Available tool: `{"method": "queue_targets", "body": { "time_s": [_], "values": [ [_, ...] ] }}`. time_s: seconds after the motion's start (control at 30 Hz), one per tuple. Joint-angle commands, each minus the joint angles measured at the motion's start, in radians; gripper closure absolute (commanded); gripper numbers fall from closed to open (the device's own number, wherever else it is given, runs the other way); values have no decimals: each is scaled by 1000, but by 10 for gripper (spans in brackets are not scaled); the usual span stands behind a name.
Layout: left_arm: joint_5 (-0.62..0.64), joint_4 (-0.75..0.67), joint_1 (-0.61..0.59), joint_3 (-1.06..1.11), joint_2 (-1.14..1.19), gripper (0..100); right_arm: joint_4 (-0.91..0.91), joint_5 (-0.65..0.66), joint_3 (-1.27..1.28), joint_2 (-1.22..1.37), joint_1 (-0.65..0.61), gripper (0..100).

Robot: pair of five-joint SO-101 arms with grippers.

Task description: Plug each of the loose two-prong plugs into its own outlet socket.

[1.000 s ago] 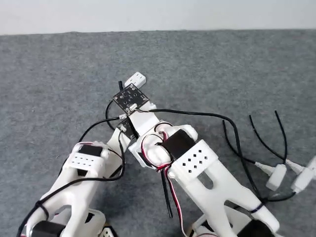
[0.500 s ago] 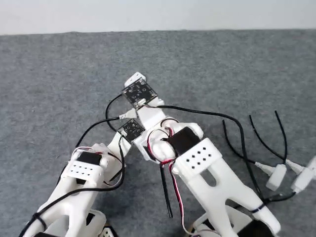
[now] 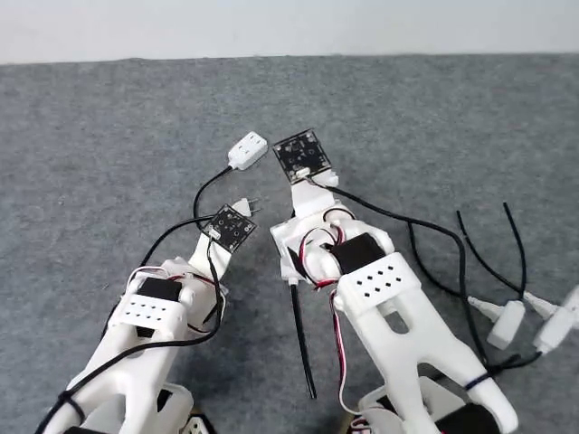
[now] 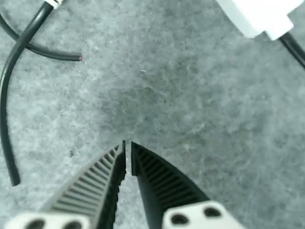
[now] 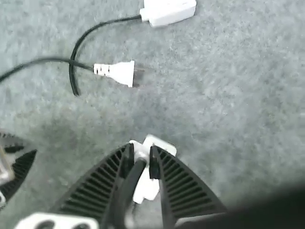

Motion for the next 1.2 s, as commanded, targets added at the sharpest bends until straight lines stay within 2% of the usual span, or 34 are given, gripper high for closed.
{"method": "queue_targets", "body": {
  "time_s": [0.0, 0.63, 1.17],
  "values": [
    [14, -26, -9, -4, -23, 987, -59, -41, 15, 2, 30, 991],
    [12, -28, -9, 5, -28, 987, -193, -41, 107, 67, 65, 991],
    [9, -26, -11, 5, -28, 987, -193, -17, 107, 74, 70, 991]
  ]
}}
